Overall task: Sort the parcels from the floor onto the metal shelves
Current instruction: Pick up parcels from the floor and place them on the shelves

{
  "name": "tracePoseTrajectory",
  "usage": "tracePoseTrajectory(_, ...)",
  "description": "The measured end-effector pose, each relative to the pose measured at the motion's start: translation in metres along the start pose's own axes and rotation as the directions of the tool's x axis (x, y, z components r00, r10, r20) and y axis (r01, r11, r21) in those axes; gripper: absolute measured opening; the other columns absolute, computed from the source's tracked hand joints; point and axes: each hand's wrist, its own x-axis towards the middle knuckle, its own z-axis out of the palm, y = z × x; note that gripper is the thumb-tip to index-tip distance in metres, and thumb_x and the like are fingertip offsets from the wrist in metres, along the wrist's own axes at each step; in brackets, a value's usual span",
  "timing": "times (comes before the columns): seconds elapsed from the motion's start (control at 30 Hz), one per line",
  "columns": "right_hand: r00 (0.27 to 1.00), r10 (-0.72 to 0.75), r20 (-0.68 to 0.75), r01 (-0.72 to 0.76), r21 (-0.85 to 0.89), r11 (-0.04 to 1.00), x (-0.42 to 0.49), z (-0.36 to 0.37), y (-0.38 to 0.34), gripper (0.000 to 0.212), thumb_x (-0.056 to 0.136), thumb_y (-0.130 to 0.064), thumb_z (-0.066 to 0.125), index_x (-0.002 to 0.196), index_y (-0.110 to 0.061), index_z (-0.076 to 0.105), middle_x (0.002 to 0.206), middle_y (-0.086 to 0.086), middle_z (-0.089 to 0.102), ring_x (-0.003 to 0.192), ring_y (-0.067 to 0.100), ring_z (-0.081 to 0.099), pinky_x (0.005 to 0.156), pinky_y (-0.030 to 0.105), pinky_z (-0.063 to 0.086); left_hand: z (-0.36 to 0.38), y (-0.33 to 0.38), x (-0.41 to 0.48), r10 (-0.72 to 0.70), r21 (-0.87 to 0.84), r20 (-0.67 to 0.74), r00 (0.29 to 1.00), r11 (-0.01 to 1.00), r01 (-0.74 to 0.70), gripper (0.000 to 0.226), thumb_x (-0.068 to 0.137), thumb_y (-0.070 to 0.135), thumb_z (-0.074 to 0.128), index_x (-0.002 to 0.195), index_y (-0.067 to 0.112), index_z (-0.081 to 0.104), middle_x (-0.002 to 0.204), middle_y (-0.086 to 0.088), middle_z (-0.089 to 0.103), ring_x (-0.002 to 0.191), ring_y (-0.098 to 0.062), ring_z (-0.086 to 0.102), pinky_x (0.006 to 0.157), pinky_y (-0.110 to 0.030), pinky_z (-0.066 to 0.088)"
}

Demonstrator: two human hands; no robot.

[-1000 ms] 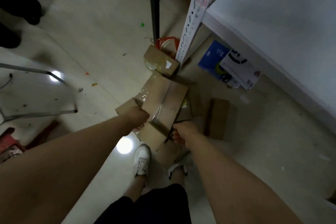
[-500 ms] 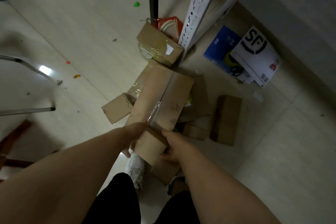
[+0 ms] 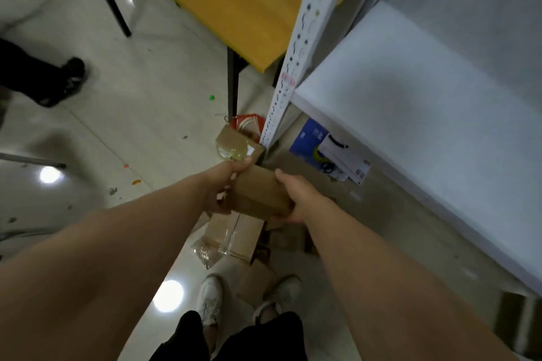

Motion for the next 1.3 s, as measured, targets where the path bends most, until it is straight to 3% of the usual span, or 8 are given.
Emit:
tracePoseTrajectory(0.17,0.986,-0.12,0.111,0.109,0.105,0.989,-0.125,-0.011,-0.054,0.027,0.093,-0.04,0.065,0.112,-0.023,0.058,0.111,0.015,0.063,0.091,0.036,0.071,0.059,0.049,0.059,0.001,0.057,-0.114,0.17,-0.116,0.158,0.973,0.981,-0.152,0.094,0.039,0.062,0.09,0.117,0.02,0.06,0.119,-0.014,0.058,0.104,-0.04,0.058,0.069,-0.059,0.055)
tracePoseTrajectory(0.3,0.926,-0.37,0.078,0.373,-0.031,0.927,-0.196,-0.007,-0.09,0.014,0.084,-0.014,0.067,0.095,-0.019,0.061,0.108,0.012,0.061,0.101,0.03,0.063,0.073,0.051,0.06,-0.001,0.101,-0.185,0.254,-0.099,0.226,0.94,0.966,-0.237,0.059,0.068,0.045,0.079,0.115,0.014,0.063,0.105,-0.018,0.063,0.093,-0.037,0.064,0.068,-0.053,0.057)
tracePoseTrajectory(0.43,0.875,-0.478,0.083,0.478,0.014,0.878,-0.252,0.002,-0.113,0.014,0.086,-0.026,0.068,0.08,-0.021,0.08,0.088,0.006,0.076,0.08,0.023,0.074,0.059,0.038,0.06,-0.009,0.131,-0.238,0.371,-0.065,0.278,0.886,0.927,-0.369,0.035,0.076,0.017,0.069,0.11,0.01,0.066,0.088,-0.014,0.075,0.081,-0.03,0.071,0.08,-0.047,0.059)
tracePoseTrajectory(0.5,0.862,-0.502,0.074,0.502,0.014,0.865,-0.277,0.001,-0.125,0.022,0.084,-0.045,0.072,0.091,-0.025,0.08,0.094,0.008,0.077,0.083,0.026,0.074,0.056,0.038,0.06,-0.015,0.143,-0.261,0.451,-0.064,0.321,0.833,0.888,-0.456,0.048,0.076,0.013,0.068,0.123,0.005,0.064,0.115,-0.016,0.07,0.104,-0.032,0.061,0.099,-0.048,0.047)
tracePoseTrajectory(0.7,0.742,-0.653,0.155,0.665,-0.038,0.746,-0.341,0.001,-0.163,0.029,0.084,-0.041,0.076,0.109,-0.027,0.069,0.093,0.002,0.079,0.102,0.026,0.069,0.074,0.045,0.059,-0.019,0.174,-0.32,0.599,-0.095,0.539,0.592,0.741,-0.664,0.043,0.068,-0.003,0.064,0.109,0.01,0.068,0.116,-0.02,0.07,0.1,-0.034,0.07,0.078,-0.04,0.061)
tracePoseTrajectory(0.97,0.606,-0.763,0.225,0.796,-0.172,0.581,-0.405,-0.017,-0.181,0.04,0.072,-0.05,0.079,0.105,-0.03,0.073,0.096,0.0,0.078,0.096,0.019,0.072,0.093,0.05,0.055,0.0,0.212,-0.384,0.612,0.123,0.581,0.536,0.585,-0.802,0.039,0.07,-0.007,0.068,0.105,0.01,0.064,0.109,-0.017,0.073,0.098,-0.032,0.072,0.075,-0.038,0.061)
tracePoseTrajectory(1.23,0.516,-0.778,0.358,0.85,-0.329,0.412,-0.455,-0.017,-0.193,0.017,0.088,-0.051,0.07,0.103,-0.044,0.074,0.103,-0.008,0.077,0.093,0.005,0.073,0.067,0.022,0.058,0.037,0.234,-0.446,0.605,0.369,0.622,0.497,0.334,-0.868,0.067,0.073,-0.023,0.062,0.129,0.01,0.049,0.117,-0.025,0.066,0.106,-0.044,0.066,0.091,-0.056,0.053)
tracePoseTrajectory(1.3,0.507,-0.802,0.317,0.845,-0.367,0.39,-0.463,-0.02,-0.198,0.046,0.077,-0.039,0.082,0.119,-0.045,0.062,0.105,-0.006,0.077,0.096,0.009,0.074,0.065,0.023,0.058,0.04,0.239,-0.452,0.602,0.338,0.652,0.461,0.314,-0.887,0.069,0.073,-0.024,0.06,0.131,0.012,0.051,0.117,-0.022,0.066,0.104,-0.043,0.066,0.083,-0.05,0.058)
